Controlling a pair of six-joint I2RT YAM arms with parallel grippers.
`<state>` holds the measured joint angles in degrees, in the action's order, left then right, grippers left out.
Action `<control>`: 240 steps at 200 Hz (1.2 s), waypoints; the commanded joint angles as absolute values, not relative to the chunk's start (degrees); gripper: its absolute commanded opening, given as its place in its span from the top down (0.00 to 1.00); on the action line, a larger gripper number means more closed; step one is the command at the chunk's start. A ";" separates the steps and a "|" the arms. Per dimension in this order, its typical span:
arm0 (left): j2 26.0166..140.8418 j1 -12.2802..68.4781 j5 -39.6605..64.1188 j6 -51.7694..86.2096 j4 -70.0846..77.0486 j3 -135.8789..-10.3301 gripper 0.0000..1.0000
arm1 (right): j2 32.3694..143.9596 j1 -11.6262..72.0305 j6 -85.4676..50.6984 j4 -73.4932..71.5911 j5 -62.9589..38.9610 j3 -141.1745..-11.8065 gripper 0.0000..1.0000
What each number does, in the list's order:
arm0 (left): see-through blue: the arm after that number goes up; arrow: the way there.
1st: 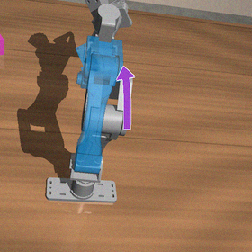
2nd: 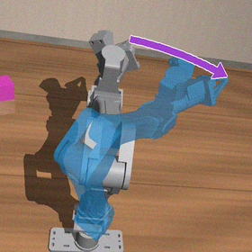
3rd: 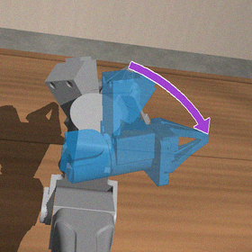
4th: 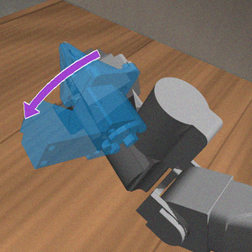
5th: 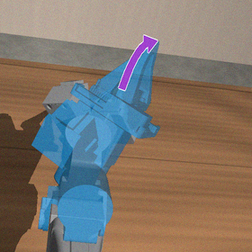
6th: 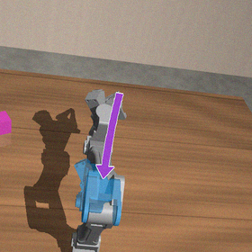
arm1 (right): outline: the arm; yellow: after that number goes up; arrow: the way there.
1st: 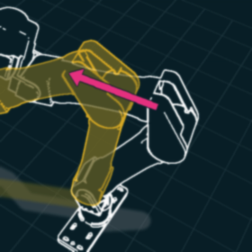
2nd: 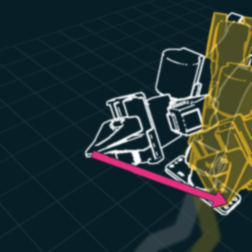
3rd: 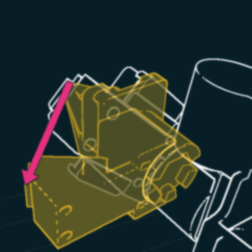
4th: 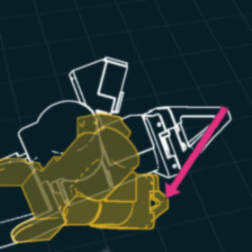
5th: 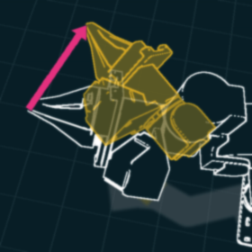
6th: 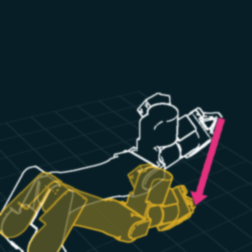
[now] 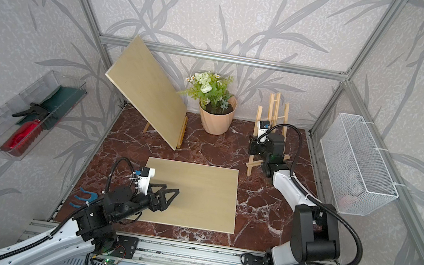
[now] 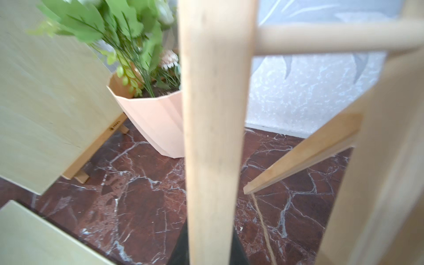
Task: Disassemble the easel
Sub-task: Pick up the easel from the corner of the board, then fold up the easel.
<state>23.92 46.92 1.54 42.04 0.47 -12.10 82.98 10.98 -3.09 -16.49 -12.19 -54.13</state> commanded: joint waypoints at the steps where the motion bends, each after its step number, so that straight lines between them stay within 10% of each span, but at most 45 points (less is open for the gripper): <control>1: 22.91 46.94 0.70 42.09 0.27 -11.64 0.02 | 71.75 11.38 -7.99 -15.64 -17.29 -52.86 1.00; 75: 20.77 47.03 -1.46 42.80 -0.81 -13.19 0.14 | 53.84 19.04 -23.38 -13.36 -45.28 -43.52 1.00; 240: 50.90 47.13 -2.29 42.24 0.96 -32.68 0.56 | 55.77 32.19 -26.19 -37.70 -53.10 -28.83 1.00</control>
